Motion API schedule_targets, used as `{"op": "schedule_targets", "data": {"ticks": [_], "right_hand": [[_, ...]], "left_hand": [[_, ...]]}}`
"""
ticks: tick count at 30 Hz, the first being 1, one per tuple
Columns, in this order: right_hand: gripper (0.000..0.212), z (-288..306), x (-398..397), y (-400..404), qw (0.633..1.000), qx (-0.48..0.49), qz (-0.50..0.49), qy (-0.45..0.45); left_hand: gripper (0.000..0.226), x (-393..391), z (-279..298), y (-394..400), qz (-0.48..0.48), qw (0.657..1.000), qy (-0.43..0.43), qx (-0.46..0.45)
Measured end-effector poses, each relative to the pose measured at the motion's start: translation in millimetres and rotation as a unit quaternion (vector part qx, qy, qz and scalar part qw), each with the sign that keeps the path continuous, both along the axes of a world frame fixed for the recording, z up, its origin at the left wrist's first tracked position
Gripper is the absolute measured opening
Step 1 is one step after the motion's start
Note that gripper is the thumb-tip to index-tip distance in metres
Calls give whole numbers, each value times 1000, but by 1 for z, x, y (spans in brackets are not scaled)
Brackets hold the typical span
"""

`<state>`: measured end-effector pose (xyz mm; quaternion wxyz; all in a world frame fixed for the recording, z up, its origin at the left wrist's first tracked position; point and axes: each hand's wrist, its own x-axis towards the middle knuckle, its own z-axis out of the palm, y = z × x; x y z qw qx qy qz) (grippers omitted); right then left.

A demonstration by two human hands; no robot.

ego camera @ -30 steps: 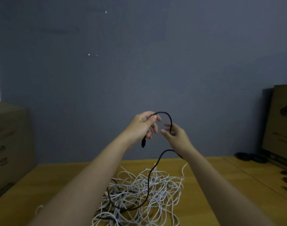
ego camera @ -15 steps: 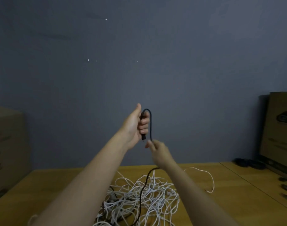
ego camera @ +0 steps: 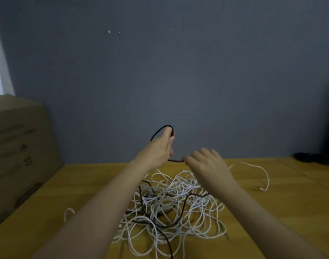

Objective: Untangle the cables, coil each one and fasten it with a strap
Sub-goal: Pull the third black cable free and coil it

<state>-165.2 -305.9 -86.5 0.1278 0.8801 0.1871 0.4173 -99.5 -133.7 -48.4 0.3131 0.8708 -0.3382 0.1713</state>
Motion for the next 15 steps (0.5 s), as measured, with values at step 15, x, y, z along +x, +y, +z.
{"op": "schedule_targets", "data": {"ticks": [15], "right_hand": [[21,64,20,-51,943,291,-155,40]], "left_hand": [[40,-29,7,29,-30,996,46,71]]}}
